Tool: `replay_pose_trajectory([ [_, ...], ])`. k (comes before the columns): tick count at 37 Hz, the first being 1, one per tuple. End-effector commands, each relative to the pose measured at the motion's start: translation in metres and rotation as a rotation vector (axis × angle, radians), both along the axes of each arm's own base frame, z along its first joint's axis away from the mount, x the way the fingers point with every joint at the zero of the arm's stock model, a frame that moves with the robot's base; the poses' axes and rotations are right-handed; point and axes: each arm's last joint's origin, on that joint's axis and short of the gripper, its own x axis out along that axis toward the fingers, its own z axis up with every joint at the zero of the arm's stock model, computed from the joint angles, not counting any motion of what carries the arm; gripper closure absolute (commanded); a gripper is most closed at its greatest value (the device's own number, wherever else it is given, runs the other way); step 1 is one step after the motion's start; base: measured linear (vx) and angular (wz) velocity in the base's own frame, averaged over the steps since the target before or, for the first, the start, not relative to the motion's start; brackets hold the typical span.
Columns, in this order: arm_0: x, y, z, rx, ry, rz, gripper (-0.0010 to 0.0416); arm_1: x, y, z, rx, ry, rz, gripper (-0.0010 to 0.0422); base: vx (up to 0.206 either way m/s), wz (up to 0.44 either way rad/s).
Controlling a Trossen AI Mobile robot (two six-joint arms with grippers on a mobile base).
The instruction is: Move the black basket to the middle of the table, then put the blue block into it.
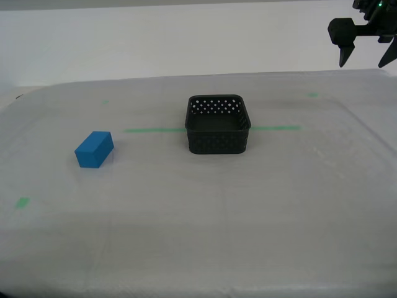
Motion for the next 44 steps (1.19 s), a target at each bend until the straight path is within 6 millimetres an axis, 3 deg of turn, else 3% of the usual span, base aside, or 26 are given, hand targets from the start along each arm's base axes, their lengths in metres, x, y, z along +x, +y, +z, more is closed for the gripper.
replay_pose_trajectory([
  [1, 0.0002, 0.0, 0.0009, 0.001, -0.003, 0.0, 0.0007, 0.0, -0.0001, 0.0008, 0.002, -0.006, 0.001, 0.0412, 0.0, 0.0],
  [44, 0.0003, 0.0002, 0.0009, 0.001, -0.004, 0.0, 0.0007, -0.0001, 0.0014, 0.0002, -0.008, 0.001, 0.052, 0.0406, 0.0, 0.0],
])
